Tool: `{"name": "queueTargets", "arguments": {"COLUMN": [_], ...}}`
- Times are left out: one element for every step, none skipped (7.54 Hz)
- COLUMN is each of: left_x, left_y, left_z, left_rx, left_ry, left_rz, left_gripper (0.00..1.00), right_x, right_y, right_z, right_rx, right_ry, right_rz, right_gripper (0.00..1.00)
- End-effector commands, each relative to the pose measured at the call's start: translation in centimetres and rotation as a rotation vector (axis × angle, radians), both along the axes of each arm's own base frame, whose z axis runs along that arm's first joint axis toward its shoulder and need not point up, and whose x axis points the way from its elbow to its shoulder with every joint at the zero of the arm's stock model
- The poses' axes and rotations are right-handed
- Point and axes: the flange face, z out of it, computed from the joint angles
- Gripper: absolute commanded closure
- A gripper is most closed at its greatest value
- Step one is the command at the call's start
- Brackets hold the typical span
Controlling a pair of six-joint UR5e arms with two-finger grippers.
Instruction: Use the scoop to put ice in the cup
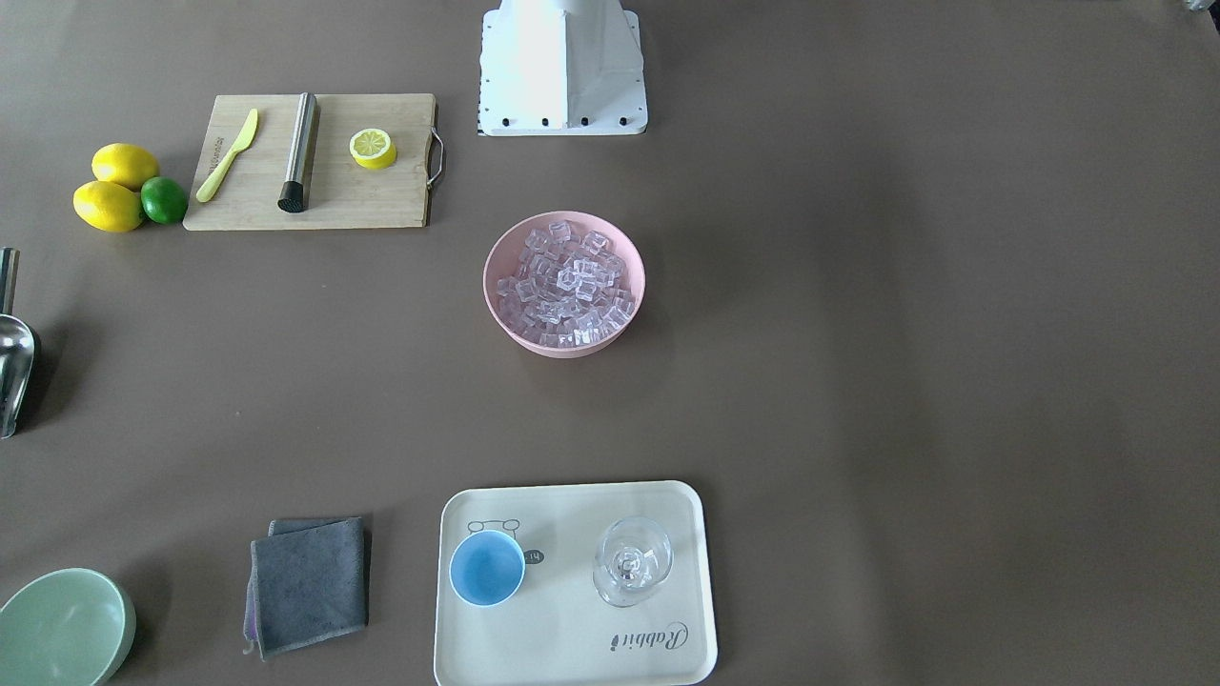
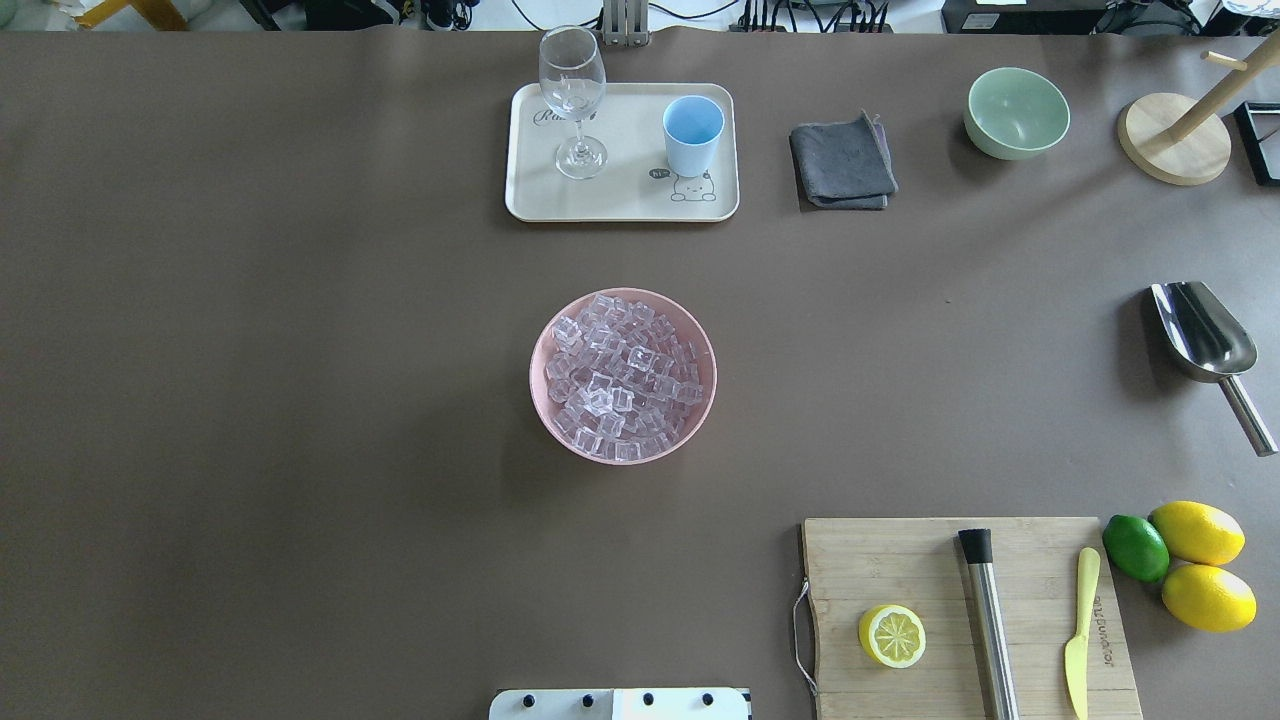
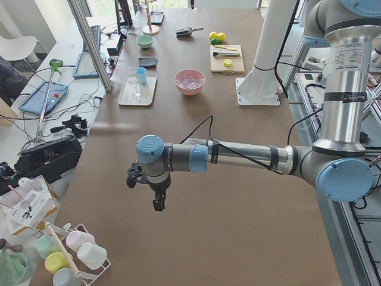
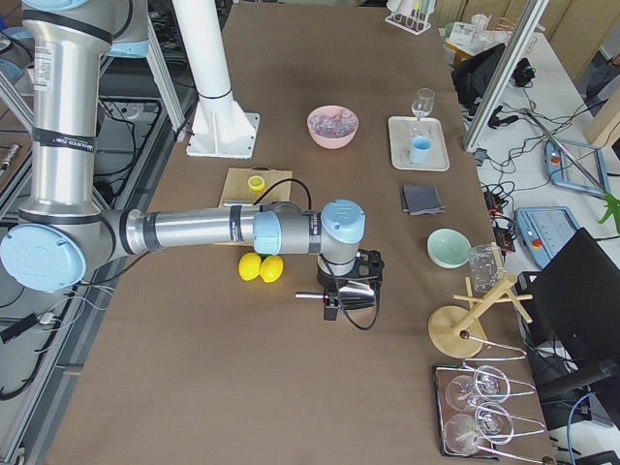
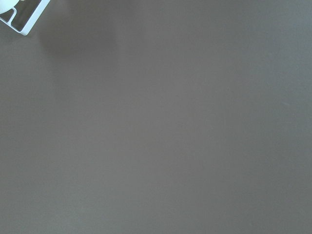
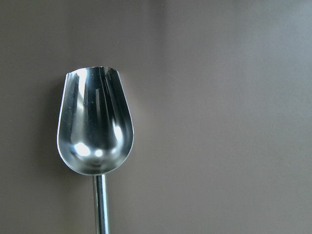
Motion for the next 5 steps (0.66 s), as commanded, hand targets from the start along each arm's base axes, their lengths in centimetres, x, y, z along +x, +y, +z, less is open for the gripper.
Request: {"name": "queueTargets", "arguments": {"left_x": [0.05, 0.12, 0.10, 0.09, 0.02], "left_y": [0.30, 0.74, 0.81, 0.89, 0.89], "left_z": [0.26, 0.57, 0.66, 0.82, 0.75], "left_rx": [-0.007, -0.015, -0.015, -0.018, -0.017], "left_ry": [0.000, 0.001, 0.000, -0.002, -0.002], "left_rz": [0.006, 0.009, 0.010, 0.010, 0.009], "left_gripper": [0.01, 0.01, 0.01, 0.01, 0.01], "right_x": [0.05, 0.03, 0.02, 0.00, 0.05], "right_y": [0.10, 0.10, 0.02, 0.16, 0.48], "right_z": [0.06, -0.11, -0.25, -0.30, -0.66], "right_rx": [0.000, 0.002, 0.005, 0.009, 0.008], "right_ry": [0.000, -0.004, -0.004, -0.009, -0.015], "right_rz": [0.001, 0.000, 0.000, -0.004, 0.003], "right_gripper": [0.00, 0.00, 0.00, 0.00, 0.00]}}
